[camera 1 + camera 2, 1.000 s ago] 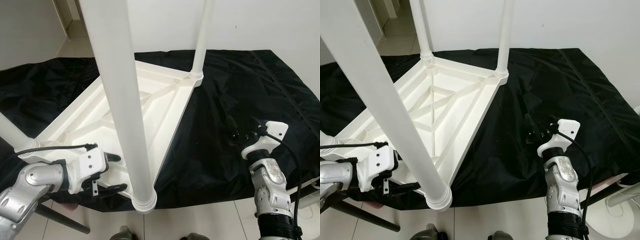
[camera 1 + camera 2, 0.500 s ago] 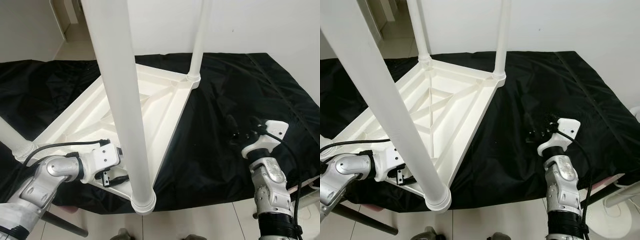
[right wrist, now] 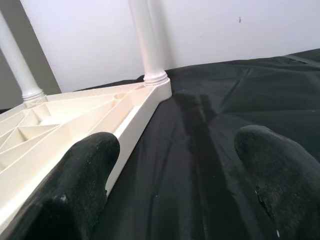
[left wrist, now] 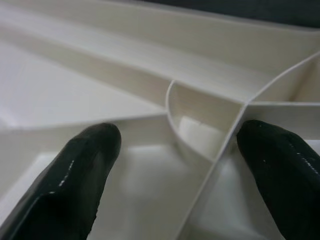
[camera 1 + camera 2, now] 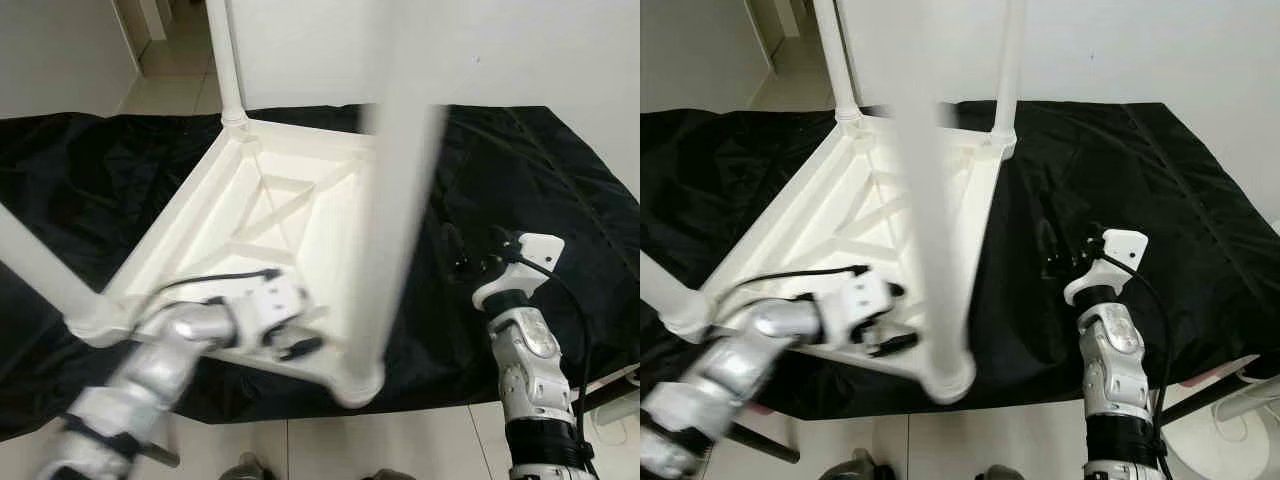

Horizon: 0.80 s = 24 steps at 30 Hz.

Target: Building children table

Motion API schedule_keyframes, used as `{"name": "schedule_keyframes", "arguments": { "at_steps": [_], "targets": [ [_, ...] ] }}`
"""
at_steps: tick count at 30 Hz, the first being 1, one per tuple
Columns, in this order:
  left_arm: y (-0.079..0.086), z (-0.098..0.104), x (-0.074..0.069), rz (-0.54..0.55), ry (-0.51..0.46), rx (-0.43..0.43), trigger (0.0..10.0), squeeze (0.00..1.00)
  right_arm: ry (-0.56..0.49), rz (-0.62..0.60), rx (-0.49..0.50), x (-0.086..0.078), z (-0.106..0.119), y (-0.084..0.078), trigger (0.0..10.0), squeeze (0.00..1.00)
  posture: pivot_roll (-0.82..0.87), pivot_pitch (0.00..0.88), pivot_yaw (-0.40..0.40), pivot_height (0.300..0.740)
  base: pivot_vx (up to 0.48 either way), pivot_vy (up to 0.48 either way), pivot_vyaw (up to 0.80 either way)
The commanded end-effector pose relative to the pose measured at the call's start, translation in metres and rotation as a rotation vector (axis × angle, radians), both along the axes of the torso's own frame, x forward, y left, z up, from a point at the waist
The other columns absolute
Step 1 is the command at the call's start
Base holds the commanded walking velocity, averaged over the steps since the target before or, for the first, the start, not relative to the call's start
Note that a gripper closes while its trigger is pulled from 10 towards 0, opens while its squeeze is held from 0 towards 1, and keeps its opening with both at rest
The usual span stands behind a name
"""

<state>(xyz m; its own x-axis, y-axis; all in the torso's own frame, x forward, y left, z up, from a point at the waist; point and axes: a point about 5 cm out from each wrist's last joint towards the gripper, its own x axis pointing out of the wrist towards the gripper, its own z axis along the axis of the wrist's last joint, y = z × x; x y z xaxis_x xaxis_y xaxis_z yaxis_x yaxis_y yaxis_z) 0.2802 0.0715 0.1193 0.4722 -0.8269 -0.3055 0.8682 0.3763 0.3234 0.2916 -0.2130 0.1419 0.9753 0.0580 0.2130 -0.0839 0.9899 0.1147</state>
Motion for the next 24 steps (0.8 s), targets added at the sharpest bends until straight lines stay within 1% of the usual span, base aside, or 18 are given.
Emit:
{"name": "schedule_keyframes", "arguments": {
  "at_steps": [1, 2, 3, 4, 5, 7, 10, 11, 12, 13, 14, 18, 19, 20, 21, 22, 23, 24],
  "targets": [
    [0.007, 0.004, 0.011, 0.133, -0.049, 0.001, 10.0, 0.0, 0.01, -0.006, -0.002, 0.001, -0.002, 0.0, 10.0, 0.0, -0.08, 0.0, 0.034, 0.74, 0.0, 0.0, 0.0],
    [0.002, 0.006, 0.014, 0.16, -0.051, -0.023, 10.0, 0.0, 0.009, -0.006, -0.002, 0.001, -0.002, 0.001, 10.0, 0.0, -0.08, 0.0, 0.034, 0.74, 0.0, 0.0, 0.0],
    [0.002, 0.006, 0.014, 0.16, -0.051, -0.023, 10.0, 0.0, 0.009, -0.006, -0.002, 0.001, -0.002, 0.001, 10.0, 0.0, -0.08, 0.0, 0.034, 0.74, 0.0, 0.0, 0.0],
    [-0.005, 0.011, 0.024, 0.267, -0.041, -0.104, 10.0, 0.0, 0.006, -0.007, 0.0, 0.001, -0.002, 0.003, 10.0, 0.0, -0.09, 0.0, 0.034, 0.74, 0.0, 0.0, 0.0],
    [-0.006, 0.012, 0.028, 0.303, -0.035, -0.126, 10.0, 0.0, 0.005, -0.007, 0.001, 0.001, -0.001, 0.004, 10.0, 0.0, -0.09, 0.0, 0.034, 0.74, 0.0, 0.0, 0.0],
    [-0.006, 0.012, 0.028, 0.303, -0.035, -0.126, 10.0, 0.0, 0.005, -0.007, 0.001, 0.001, -0.001, 0.004, 10.0, 0.0, -0.09, 0.0, 0.034, 0.74, 0.0, 0.0, 0.0],
    [-0.002, 0.014, 0.04, 0.427, -0.062, -0.119, 10.0, 0.0, 0.003, -0.012, -0.003, 0.001, -0.001, 0.003, 10.0, 0.0, -0.1, 0.0, 0.036, 0.74, 0.0, 0.0, 0.0],
    [-0.002, 0.014, 0.04, 0.427, -0.062, -0.119, 10.0, 0.0, 0.003, -0.012, -0.003, 0.001, -0.001, 0.003, 10.0, 0.0, -0.1, 0.0, 0.036, 0.74, 0.0, 0.0, 0.0],
    [0.001, 0.015, 0.043, 0.466, -0.068, -0.126, 10.0, 0.0, 0.004, -0.017, -0.001, 0.0, -0.001, 0.002, 10.0, 0.0, -0.1, 0.0, 0.038, 0.74, 0.0, 0.0, 0.0],
    [0.001, 0.015, 0.043, 0.466, -0.068, -0.126, 10.0, 0.0, 0.004, -0.017, -0.001, 0.0, -0.001, 0.002, 10.0, 0.0, -0.1, 0.0, 0.038, 0.74, 0.0, 0.0, 0.0],
    [0.002, 0.016, 0.044, 0.493, -0.076, -0.128, 10.0, 0.0, 0.005, -0.025, 0.0, -0.002, -0.002, 0.001, 10.0, 0.0, -0.1, 0.0, 0.038, 0.74, 0.0, 0.0, 0.0],
    [0.0, 0.018, 0.041, 0.51, -0.085, -0.147, 10.0, 0.0, 0.007, -0.042, 0.008, -0.006, -0.003, -0.003, 10.0, 0.0, -0.1, 0.0, 0.038, 0.74, 0.0, 0.0, 0.0],
    [-0.003, 0.02, 0.036, 0.49, -0.099, -0.167, 10.0, 0.0, 0.007, -0.045, 0.009, -0.01, -0.004, -0.005, 10.0, 0.0, -0.09, 0.0, 0.037, 0.74, 0.0, 0.0, 0.0],
    [-0.003, 0.02, 0.036, 0.49, -0.099, -0.167, 10.0, 0.0, 0.007, -0.045, 0.009, -0.01, -0.004, -0.005, 10.0, 0.0, -0.09, 0.0, 0.037, 0.74, 0.0, 0.0, 0.0],
    [-0.009, 0.023, 0.028, 0.453, -0.112, -0.204, 10.0, 0.0, 0.006, -0.038, 0.019, -0.015, -0.004, -0.008, 10.0, 0.0, -0.09, 0.0, 0.032, 0.74, 0.0, 0.0, 0.0],
    [-0.009, 0.023, 0.028, 0.453, -0.112, -0.204, 10.0, 0.0, 0.006, -0.038, 0.019, -0.015, -0.004, -0.008, 10.0, 0.0, -0.09, 0.0, 0.032, 0.74, 0.0, 0.0, 0.0],
    [-0.014, 0.026, 0.021, 0.421, -0.117, -0.239, 10.0, 0.0, 0.01, -0.003, 0.018, -0.023, -0.004, -0.012, 10.0, 0.0, -0.09, 0.0, 0.032, 0.74, 0.0, 0.0, 0.0],
    [-0.014, 0.026, 0.021, 0.421, -0.117, -0.239, 10.0, 0.0, 0.01, -0.003, 0.018, -0.023, -0.004, -0.012, 10.0, 0.0, -0.09, 0.0, 0.032, 0.74, 0.0, 0.0, 0.0]
  ]
}}
